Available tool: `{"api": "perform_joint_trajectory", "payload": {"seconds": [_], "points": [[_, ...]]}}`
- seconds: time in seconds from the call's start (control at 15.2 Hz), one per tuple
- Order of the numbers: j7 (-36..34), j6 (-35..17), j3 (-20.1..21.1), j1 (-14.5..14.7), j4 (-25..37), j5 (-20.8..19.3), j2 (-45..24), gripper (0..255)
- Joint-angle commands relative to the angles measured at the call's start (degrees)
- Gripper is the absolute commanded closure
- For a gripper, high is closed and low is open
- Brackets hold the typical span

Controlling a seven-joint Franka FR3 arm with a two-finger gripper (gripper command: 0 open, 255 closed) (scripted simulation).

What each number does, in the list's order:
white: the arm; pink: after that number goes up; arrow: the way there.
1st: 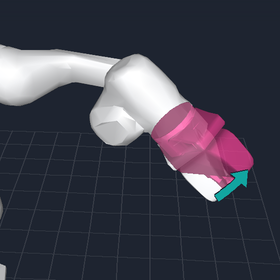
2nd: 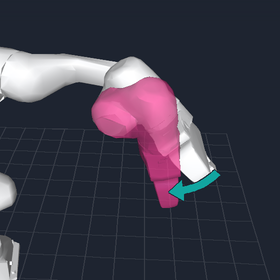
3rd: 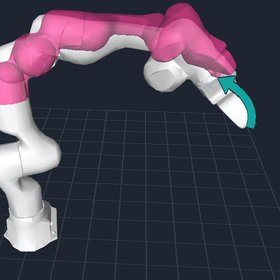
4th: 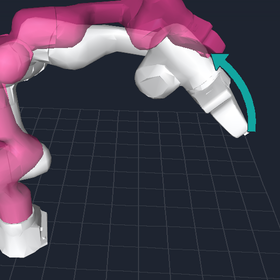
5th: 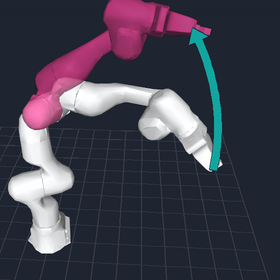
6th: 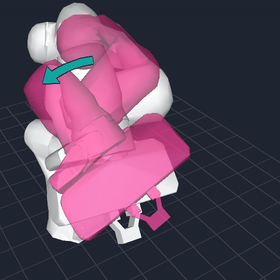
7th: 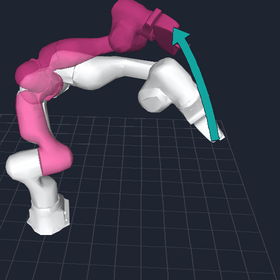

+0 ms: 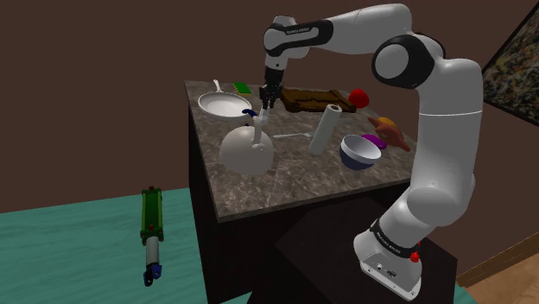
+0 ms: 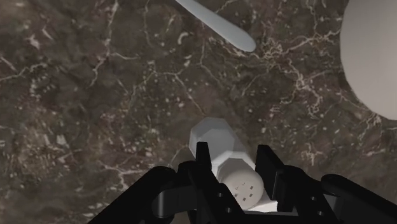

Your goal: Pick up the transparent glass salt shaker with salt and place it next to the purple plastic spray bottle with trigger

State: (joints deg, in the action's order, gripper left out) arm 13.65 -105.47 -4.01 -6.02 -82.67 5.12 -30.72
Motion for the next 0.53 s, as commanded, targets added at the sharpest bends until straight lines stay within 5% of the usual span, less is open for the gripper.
{"api": "perform_joint_trajectory", "payload": {"seconds": [0.0, 0.46], "points": [[-0.05, 1.11, -0.02, -0.02, 0.73, -0.05, 0.38, 255], [-0.35, 5.91, -0.08, -0.08, 4.47, -0.19, 1.45, 255]]}}
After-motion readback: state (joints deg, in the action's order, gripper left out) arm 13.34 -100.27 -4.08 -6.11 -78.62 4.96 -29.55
